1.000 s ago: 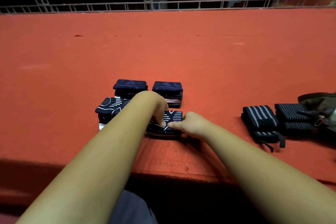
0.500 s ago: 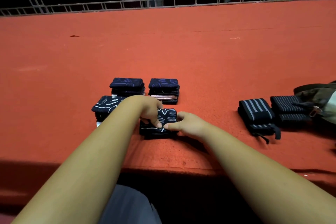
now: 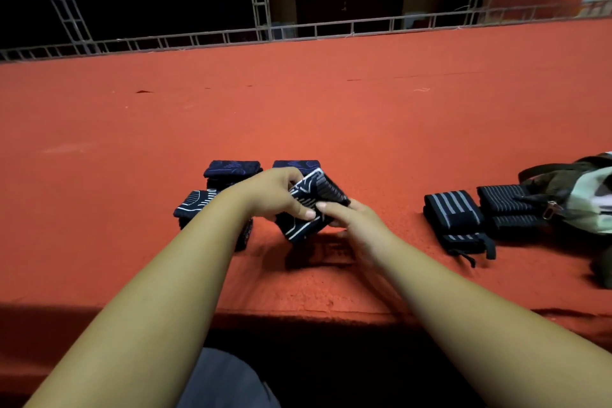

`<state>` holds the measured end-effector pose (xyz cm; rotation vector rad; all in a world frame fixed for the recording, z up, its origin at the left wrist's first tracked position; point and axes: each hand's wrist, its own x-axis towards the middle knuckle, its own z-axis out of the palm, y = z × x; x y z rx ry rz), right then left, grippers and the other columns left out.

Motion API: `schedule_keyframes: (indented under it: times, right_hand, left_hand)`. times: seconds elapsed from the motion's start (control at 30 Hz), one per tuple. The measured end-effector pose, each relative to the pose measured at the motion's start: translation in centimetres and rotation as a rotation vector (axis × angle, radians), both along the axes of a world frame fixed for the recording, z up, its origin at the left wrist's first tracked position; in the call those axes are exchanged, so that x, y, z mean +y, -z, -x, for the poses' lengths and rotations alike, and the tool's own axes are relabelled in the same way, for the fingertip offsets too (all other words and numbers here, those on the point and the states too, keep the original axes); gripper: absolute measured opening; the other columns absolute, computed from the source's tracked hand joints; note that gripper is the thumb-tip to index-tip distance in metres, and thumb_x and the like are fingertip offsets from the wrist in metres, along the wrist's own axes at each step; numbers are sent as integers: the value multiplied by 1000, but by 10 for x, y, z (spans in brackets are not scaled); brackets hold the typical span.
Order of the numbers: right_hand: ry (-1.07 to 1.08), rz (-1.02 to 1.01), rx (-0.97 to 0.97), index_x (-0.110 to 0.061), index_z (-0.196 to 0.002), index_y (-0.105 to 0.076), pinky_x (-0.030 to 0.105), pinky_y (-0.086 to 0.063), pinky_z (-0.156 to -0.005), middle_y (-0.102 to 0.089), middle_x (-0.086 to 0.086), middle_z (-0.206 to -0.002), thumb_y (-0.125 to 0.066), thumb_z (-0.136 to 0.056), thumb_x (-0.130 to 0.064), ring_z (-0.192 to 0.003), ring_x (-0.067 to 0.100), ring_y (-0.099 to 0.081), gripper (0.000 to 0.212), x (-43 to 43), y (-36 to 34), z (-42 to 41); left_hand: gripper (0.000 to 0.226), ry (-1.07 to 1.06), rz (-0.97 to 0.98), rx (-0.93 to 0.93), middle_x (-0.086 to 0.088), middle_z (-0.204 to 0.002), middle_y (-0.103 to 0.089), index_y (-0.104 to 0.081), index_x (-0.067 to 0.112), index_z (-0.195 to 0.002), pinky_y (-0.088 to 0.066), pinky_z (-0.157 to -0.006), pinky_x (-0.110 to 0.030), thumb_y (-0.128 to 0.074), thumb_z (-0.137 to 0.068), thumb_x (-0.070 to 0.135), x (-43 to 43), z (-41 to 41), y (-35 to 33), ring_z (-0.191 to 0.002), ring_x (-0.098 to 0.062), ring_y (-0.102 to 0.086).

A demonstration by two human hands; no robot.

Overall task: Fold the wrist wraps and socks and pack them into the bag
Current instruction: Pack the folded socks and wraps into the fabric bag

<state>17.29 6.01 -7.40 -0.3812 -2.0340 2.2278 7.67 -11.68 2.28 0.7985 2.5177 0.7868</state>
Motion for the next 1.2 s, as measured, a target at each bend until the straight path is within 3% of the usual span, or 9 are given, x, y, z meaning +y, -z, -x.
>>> schedule_keyframes:
  times: [0.13, 0.27, 0.4, 0.53, 0.63, 0.8, 0.97, 1.07, 1.2]
  right_hand:
    - [84, 32, 103, -20, -117, -74, 39, -46, -87, -80, -4, -113, -76, -92, -47, -107, 17, -72, 37, 27, -43, -9]
    - [126, -16, 130, -18, -113, -74, 38, -54, -89, -81, 0, -111, -81, -82, -52, -106, 21, -75, 46, 57, -72, -17]
    - [155, -53, 145, -8, -113, -75, 33, -58, -77, -82, 7, -100, -79, -94, -33, -90, 22, -76, 31, 82, -90, -28]
    - [258, -10, 151, -3, -115, -77, 33, -62, -73, -82, 12, -104, -77, -95, -31, -89, 24, -78, 35, 101, -101, -42]
    - [293, 12, 150, -4, -114, -76, 30, -60, -68, -82, 10, -101, -76, -96, -32, -86, 21, -79, 34, 113, -104, -54]
    - [228, 61, 161, -11, -114, -76, 39, -63, -77, -82, 8, -105, -74, -98, -35, -89, 21, -78, 30, 130, -104, -69]
    - [149, 31, 153, -16, -130, -68, 62, -57, -101, -79, 12, -120, -82, -92, -26, -113, 35, -76, 42, 156, -102, -81]
    - [160, -20, 142, -15, -129, -69, 66, -55, -102, -79, 13, -118, -85, -89, -24, -111, 37, -76, 44, 169, -103, -90]
    - [145, -138, 113, -18, -130, -69, 61, -59, -100, -81, 12, -112, -85, -89, -21, -102, 35, -79, 44, 177, -106, -99]
  left_hand:
    - [46, -100, -324, -167, 6, -110, -80, -69, 26, -121, -52, -79, -35, -90, -81, 36, 26, -7, -9, -95, -15, -73]
    - [55, -77, -510, -316, -1, -115, -81, -69, 24, -127, -56, -105, -53, -93, -78, 35, 55, -18, -8, -110, -24, -77]
    - [52, -39, -506, -272, 5, -101, -80, -70, 28, -122, -49, -78, -37, -91, -78, 47, 80, -31, -9, -83, -13, -72]
    - [39, 54, -458, -408, 14, -76, -63, -73, 29, -122, -37, -54, -23, -85, -87, 42, 93, -34, -16, -56, -8, -40]
    - [33, 100, -430, -469, 8, -90, -64, -74, 25, -117, -33, -58, -24, -84, -87, 33, 105, -38, -16, -61, -11, -37]
    - [30, 14, -564, -317, 8, -81, -69, -75, 26, -93, -35, -65, -33, -86, -69, 41, 138, -47, -6, -73, -12, -51]
    - [45, 93, -623, -384, -4, -111, -81, -78, 18, -113, -50, -96, -44, -86, -73, 38, 163, -60, 2, -101, -18, -72]
    - [50, 133, -598, -430, -2, -115, -80, -74, 16, -122, -51, -94, -37, -84, -78, 39, 170, -64, -1, -104, -17, -72]
    - [55, 105, -731, -516, -8, -121, -78, -68, 5, -131, -58, -95, -36, -79, -92, 41, 183, -68, -12, -113, -23, -75]
